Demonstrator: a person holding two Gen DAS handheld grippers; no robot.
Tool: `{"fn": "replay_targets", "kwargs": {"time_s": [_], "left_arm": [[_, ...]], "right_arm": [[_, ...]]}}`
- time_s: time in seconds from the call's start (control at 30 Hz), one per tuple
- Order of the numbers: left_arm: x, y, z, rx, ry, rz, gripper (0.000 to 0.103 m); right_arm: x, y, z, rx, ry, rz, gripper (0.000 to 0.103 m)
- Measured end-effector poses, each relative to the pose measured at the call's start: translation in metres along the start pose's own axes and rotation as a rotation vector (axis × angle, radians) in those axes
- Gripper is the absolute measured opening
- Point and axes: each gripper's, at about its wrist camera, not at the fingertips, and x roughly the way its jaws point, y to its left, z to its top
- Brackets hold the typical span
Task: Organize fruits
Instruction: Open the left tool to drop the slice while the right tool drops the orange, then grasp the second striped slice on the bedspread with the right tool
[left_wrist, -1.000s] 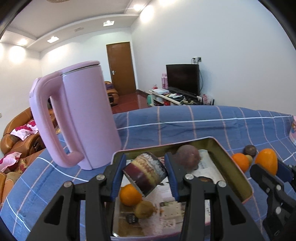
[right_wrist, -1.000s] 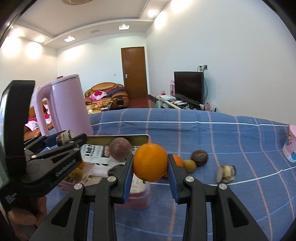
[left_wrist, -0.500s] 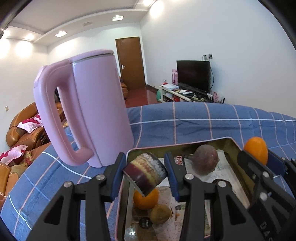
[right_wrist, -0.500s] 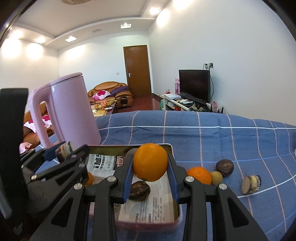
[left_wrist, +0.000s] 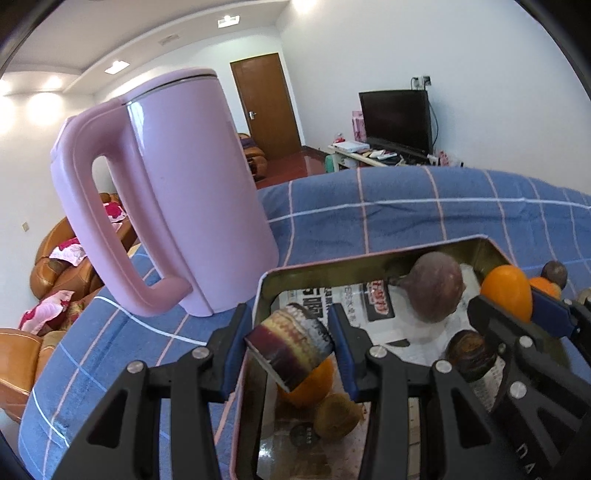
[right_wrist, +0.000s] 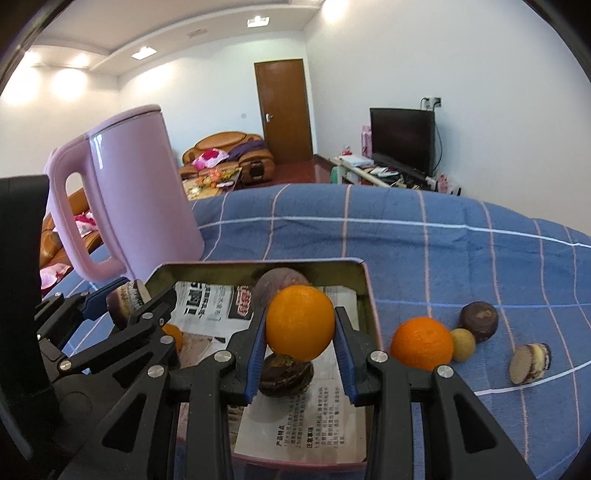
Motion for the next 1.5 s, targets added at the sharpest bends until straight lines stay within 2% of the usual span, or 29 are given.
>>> {"fn": "replay_targets", "kwargs": {"time_s": [0.1, 0.27, 0.5, 0.57, 0.63, 0.77, 0.8, 0.83, 0.93, 0.97, 1.1, 1.17, 1.33, 1.5], "left_arm": [[0.004, -0.001, -0.002, 0.009, 0.019, 0.019, 0.045], [0.005, 0.001, -0.003, -0.003, 0.022, 0.010, 0.045], [0.004, 0.007, -0.002, -0.027, 0.024, -0.008, 0.047], [0.001, 0.009, -0.002, -0.038, 0.018, -0.013, 0.054], [-0.003, 0.011, -0.001, -0.054, 0.004, -0.015, 0.071], [-0.013, 0.014, 0.000, -0.089, -0.040, -0.042, 0.094], [-0.015, 0.015, 0.001, -0.098, -0.051, -0.045, 0.101], [-0.017, 0.016, 0.001, -0.108, -0.063, -0.049, 0.103], [-0.022, 0.018, 0.001, -0.134, -0.077, -0.088, 0.103], [-0.021, 0.017, 0.001, -0.136, -0.076, -0.094, 0.103], [-0.021, 0.015, 0.001, -0.137, -0.081, -0.083, 0.103], [-0.021, 0.015, 0.000, -0.146, -0.086, -0.085, 0.103], [-0.028, 0.010, -0.005, -0.155, -0.124, -0.071, 0.103], [-0.036, 0.002, -0.009, -0.141, -0.153, -0.060, 0.103]], "right_arm": [[0.006, -0.002, 0.000, 0.011, 0.034, 0.037, 0.037], [0.014, -0.005, 0.000, 0.024, 0.072, 0.113, 0.037], [0.009, -0.008, -0.002, 0.041, 0.064, 0.145, 0.040], [0.008, -0.011, -0.003, 0.052, 0.058, 0.149, 0.043], [0.006, -0.014, -0.003, 0.071, 0.051, 0.166, 0.045], [-0.006, -0.024, -0.001, 0.122, -0.003, 0.192, 0.047], [-0.010, -0.026, 0.000, 0.128, -0.027, 0.183, 0.048], [-0.015, -0.029, 0.000, 0.136, -0.053, 0.170, 0.052], [-0.033, -0.034, 0.001, 0.158, -0.157, 0.088, 0.076], [-0.041, -0.035, 0.001, 0.153, -0.200, 0.054, 0.079], [-0.059, -0.035, 0.002, 0.131, -0.303, -0.094, 0.079], [-0.062, -0.039, 0.001, 0.133, -0.321, -0.143, 0.079], [-0.064, -0.046, -0.003, 0.121, -0.322, -0.206, 0.079], [-0.064, -0.058, -0.009, 0.105, -0.273, -0.262, 0.079]]}}
